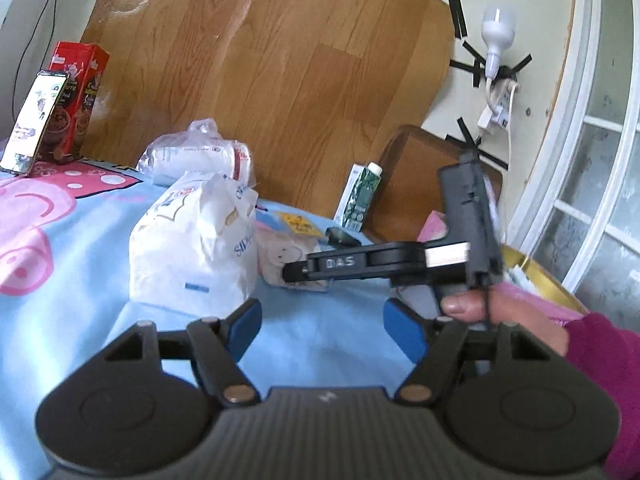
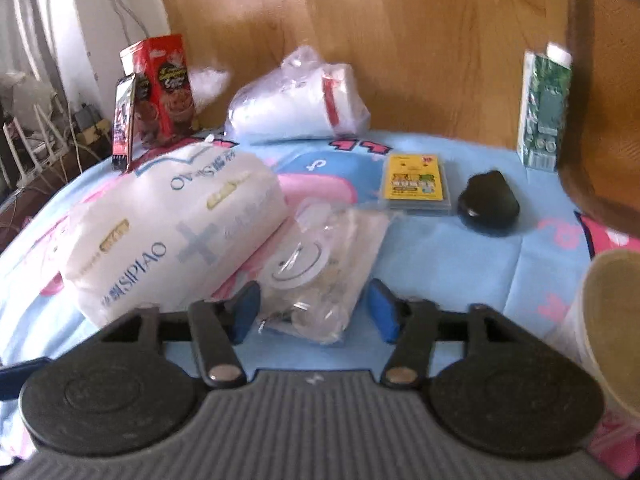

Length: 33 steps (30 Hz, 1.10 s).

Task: Organize soft objects

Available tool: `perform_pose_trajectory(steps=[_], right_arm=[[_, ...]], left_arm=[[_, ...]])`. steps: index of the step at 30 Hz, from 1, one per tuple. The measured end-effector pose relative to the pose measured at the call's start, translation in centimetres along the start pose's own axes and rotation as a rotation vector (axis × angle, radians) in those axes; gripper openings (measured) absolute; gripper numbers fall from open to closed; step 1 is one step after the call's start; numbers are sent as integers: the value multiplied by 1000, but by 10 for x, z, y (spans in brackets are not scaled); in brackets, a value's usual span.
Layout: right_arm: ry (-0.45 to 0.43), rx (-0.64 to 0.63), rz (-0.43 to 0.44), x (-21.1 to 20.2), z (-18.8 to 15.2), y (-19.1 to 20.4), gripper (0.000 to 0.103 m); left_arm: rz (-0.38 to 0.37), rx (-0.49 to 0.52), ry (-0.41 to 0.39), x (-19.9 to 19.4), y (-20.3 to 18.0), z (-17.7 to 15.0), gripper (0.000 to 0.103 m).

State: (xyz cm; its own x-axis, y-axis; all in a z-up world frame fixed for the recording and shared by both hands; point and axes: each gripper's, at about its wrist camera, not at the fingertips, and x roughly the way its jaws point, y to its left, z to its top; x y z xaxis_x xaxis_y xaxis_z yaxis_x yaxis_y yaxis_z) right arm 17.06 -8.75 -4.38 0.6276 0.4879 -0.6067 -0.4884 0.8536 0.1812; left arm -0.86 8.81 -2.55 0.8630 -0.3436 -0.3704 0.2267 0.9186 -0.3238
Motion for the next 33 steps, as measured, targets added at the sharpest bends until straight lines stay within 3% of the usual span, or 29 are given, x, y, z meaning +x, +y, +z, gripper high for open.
perform_pose_trajectory(steps=[8,16,23,26,33], right_arm=[[-6,-23,30,-64,-47,-11,50],[-62,11,-16,-145,-119,-20,51],[-124,62,-18,-158,-141,-21,51],[-139,77,-9,-157,-141,-22,51],[-228,109,-31,-179,-140,-37,51]], left_arm=[[-20,7,107,21,-11,0,69],[-146,16,315,59,-43,-6,72],[-247,-16,445,83,-73,-9,72],[-183,51,429,85,-89,-11,62],[-245,79,385,88,-117,20,60]])
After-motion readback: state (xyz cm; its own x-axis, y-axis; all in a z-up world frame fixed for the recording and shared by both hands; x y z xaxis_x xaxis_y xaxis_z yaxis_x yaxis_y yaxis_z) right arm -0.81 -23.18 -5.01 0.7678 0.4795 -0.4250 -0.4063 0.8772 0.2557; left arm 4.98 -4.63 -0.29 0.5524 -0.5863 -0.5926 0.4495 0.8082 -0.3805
